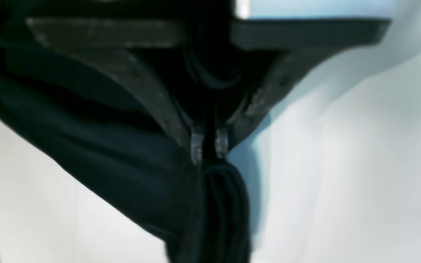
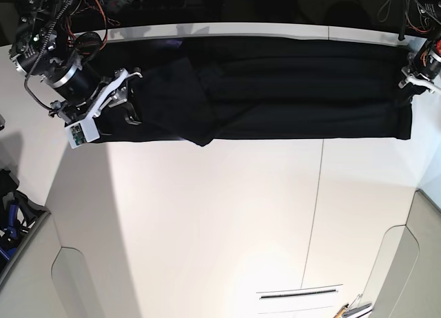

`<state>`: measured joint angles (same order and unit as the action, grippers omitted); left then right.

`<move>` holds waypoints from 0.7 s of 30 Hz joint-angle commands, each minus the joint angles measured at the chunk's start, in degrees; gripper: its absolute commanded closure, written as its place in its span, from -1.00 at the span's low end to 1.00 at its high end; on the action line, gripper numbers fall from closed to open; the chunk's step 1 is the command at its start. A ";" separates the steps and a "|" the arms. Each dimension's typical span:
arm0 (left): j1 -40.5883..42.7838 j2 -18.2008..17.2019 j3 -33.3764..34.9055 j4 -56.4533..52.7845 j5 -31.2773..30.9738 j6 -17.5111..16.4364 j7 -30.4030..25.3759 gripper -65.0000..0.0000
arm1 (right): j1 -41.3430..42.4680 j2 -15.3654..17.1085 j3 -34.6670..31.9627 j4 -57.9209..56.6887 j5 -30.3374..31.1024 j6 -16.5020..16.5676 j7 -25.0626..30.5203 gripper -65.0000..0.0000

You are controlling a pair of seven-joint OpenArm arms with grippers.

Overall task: Fold the T-shirt properly
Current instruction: 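Grasp the strip end with the left gripper and fold it toward the right gripper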

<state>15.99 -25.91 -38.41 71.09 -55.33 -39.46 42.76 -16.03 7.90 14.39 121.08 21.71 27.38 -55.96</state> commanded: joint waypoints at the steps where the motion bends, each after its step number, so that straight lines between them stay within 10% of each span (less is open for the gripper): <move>1: -0.59 -1.25 -0.28 2.64 -2.19 -0.54 -0.02 1.00 | 0.28 0.33 0.26 0.83 -0.87 -0.83 1.29 -0.07; 10: -0.39 0.63 -0.28 21.86 -22.34 -0.54 19.47 1.00 | 0.15 2.14 0.83 0.76 -14.62 -9.09 0.63 -0.07; 21: 5.27 12.33 6.29 36.22 -27.15 -0.54 21.97 1.00 | 0.13 3.43 9.03 -6.56 -14.58 -9.68 0.85 -0.07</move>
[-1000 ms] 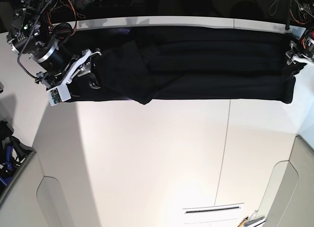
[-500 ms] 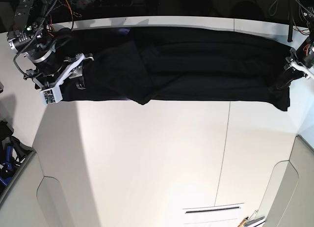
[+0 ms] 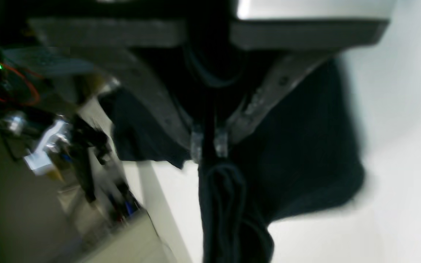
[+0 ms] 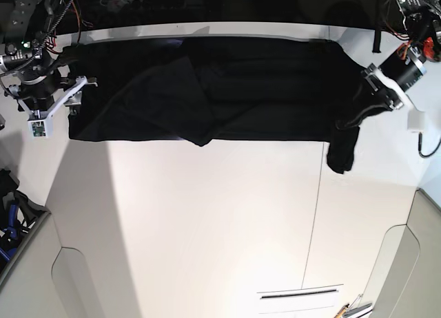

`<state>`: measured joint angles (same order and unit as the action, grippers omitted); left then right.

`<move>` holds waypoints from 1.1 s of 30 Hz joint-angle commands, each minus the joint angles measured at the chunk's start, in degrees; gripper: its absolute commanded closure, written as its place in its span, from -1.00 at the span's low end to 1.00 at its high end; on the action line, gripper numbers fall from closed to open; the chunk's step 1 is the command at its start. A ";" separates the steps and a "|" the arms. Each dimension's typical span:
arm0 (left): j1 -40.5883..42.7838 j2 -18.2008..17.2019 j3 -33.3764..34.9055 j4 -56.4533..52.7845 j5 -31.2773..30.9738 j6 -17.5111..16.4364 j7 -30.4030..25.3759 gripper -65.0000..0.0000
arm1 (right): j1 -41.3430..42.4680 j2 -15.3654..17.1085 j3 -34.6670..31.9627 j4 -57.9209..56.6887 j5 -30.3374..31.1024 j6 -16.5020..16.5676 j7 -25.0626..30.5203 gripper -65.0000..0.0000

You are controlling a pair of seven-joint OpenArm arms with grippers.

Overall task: Fold the T-shirt properly
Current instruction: 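Grasp the strip end with the left gripper and fold it toward the right gripper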

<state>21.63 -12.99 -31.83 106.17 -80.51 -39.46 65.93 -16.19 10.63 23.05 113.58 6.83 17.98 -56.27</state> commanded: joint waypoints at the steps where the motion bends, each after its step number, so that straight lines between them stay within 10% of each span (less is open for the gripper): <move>1: -0.33 -0.13 1.81 1.14 -1.90 -0.54 -1.20 1.00 | 0.31 1.25 0.76 -0.28 1.11 -0.28 1.20 -0.07; 20: -4.48 2.89 24.11 1.11 15.32 -0.54 -8.55 1.00 | 0.31 2.97 1.09 -4.87 4.37 -0.24 1.20 -0.07; 24: -4.46 2.99 24.33 1.11 15.15 -0.54 -8.79 0.11 | 0.31 2.97 1.09 -4.87 5.22 -0.24 1.22 -0.07; 33: -4.50 2.97 23.71 1.88 7.76 -0.54 -7.39 0.03 | 0.59 2.99 1.09 -4.87 5.18 -0.24 1.70 -0.07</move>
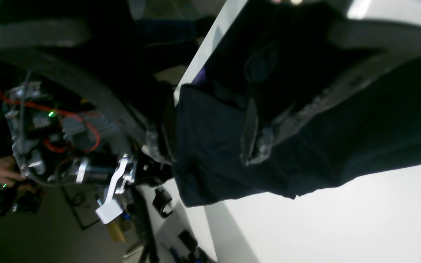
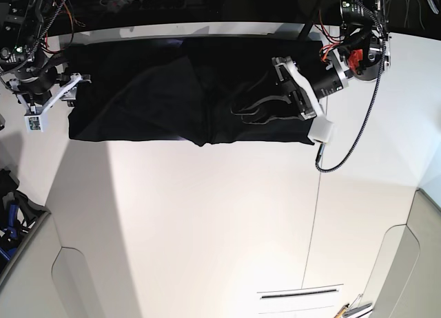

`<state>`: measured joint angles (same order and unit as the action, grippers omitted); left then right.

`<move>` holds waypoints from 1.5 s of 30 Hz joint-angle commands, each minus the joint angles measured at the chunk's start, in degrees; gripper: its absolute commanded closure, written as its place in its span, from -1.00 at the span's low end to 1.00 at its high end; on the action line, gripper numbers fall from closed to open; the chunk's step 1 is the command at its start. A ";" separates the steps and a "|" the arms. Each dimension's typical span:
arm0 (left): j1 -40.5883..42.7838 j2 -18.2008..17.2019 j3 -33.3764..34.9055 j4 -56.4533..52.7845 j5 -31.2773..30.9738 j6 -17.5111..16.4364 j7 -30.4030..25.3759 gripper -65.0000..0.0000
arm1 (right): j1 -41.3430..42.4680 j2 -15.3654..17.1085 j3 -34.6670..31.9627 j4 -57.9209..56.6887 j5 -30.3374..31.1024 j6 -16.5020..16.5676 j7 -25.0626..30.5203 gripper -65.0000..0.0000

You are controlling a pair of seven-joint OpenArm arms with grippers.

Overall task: Fold the T-shirt properly
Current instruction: 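Grasp the strip end with the left gripper and fold it toward the right gripper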

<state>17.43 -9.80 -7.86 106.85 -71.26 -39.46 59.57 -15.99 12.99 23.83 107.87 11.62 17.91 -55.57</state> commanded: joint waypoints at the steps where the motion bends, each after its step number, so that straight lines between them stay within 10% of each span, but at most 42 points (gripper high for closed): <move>1: -0.31 -0.22 -0.94 1.40 -0.26 -0.54 -1.03 0.03 | 0.39 0.63 0.31 0.83 0.39 -0.17 1.16 -0.07; 6: -0.28 -0.59 -6.43 1.40 13.84 -0.54 -1.11 0.10 | 0.39 0.63 0.31 0.83 0.39 -0.17 1.64 -0.07; 11: -0.07 -2.16 -8.20 1.38 21.46 -0.54 -1.44 1.00 | 0.42 0.63 0.31 0.83 0.39 -0.17 3.32 -0.07; 20: 3.80 -2.14 4.55 1.38 21.11 -0.54 0.28 1.00 | 0.42 0.63 0.31 0.83 0.39 -0.17 3.32 -0.07; 25: 3.15 -2.14 10.58 1.42 7.39 -0.54 1.38 1.00 | 0.39 0.61 0.31 0.83 0.39 -0.17 3.28 -0.07; 45: 0.35 -2.62 -0.42 1.42 3.32 -0.54 6.08 1.00 | 0.57 0.66 0.33 -3.80 3.48 3.10 6.03 -0.30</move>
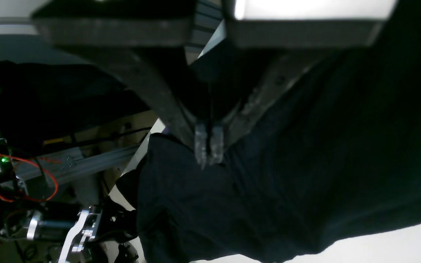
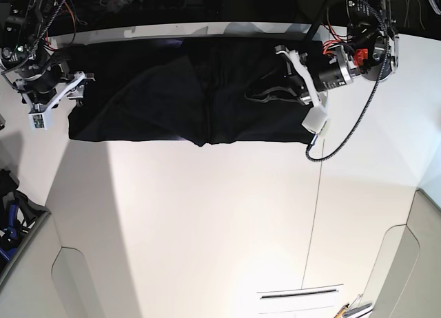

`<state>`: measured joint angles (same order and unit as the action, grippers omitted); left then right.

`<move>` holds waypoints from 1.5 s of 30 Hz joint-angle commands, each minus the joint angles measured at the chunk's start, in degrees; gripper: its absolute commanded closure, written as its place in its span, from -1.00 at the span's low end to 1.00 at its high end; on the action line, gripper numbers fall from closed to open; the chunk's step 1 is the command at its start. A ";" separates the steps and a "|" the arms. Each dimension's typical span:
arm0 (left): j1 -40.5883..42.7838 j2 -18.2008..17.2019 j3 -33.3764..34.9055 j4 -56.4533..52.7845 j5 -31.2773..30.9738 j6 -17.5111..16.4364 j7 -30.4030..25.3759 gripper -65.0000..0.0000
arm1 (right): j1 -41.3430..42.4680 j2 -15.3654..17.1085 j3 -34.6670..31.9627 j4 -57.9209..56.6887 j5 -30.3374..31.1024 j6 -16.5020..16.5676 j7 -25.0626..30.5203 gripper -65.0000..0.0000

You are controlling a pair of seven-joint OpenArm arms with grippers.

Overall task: Fold the T-shirt properly
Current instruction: 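Grasp the strip end with the left gripper and fold it toward the right gripper, then release the left gripper and grasp the strip end with the right gripper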

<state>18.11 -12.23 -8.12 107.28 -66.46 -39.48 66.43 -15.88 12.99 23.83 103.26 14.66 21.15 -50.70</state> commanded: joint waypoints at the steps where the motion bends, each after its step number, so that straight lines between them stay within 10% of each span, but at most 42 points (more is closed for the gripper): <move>1: -0.33 -0.20 -0.15 0.98 -1.49 -0.52 -0.79 1.00 | 0.83 0.72 0.37 -0.24 1.33 -0.13 1.20 -0.30; 16: -0.35 -0.20 -0.15 0.98 -1.46 -0.52 -0.83 0.90 | 9.53 0.61 4.85 -21.16 33.94 11.28 -14.93 -0.29; 26: -0.35 -0.22 -0.24 0.98 -1.49 -0.52 -0.74 0.90 | 9.35 0.63 4.85 -21.14 36.89 11.28 -17.07 -0.28; 32: -0.11 -1.70 -5.79 0.98 -1.51 -0.52 2.49 0.90 | 9.35 0.63 4.87 -21.14 36.13 11.21 -17.84 0.95; 45: 4.00 -4.33 -17.55 -12.24 12.37 -0.52 -5.95 0.91 | 8.94 0.28 4.92 -10.78 54.49 11.23 -29.30 1.00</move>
<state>22.35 -15.94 -25.50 94.00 -54.41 -39.79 60.71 -7.16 12.62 28.62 91.64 67.48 32.14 -80.62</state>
